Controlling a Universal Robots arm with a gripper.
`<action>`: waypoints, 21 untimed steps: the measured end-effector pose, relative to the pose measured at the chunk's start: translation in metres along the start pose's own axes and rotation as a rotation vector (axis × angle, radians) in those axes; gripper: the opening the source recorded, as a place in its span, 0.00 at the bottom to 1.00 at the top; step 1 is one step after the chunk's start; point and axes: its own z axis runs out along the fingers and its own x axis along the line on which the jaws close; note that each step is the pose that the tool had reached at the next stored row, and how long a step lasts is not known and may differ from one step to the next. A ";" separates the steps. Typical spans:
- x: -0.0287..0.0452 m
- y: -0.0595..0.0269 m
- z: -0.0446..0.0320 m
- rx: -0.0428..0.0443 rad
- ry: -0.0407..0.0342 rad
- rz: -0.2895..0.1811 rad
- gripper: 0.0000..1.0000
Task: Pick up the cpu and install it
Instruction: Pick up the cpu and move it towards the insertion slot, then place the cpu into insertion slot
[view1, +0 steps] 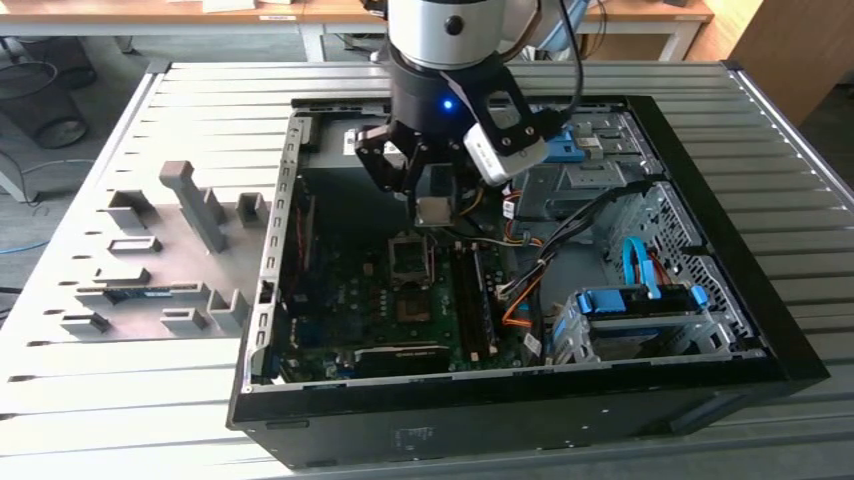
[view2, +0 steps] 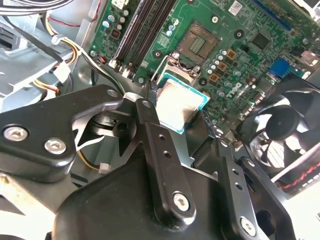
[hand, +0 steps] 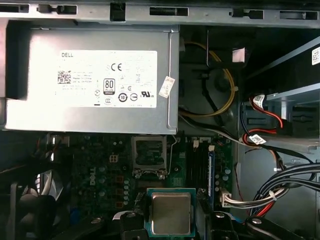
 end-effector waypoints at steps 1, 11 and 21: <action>-0.0011 -0.0001 0.0013 0.0001 -0.0001 0.000 0.47; -0.0035 -0.0014 0.0096 0.0035 0.0000 0.000 0.47; -0.0027 -0.0014 0.0127 0.0035 0.0000 0.000 0.47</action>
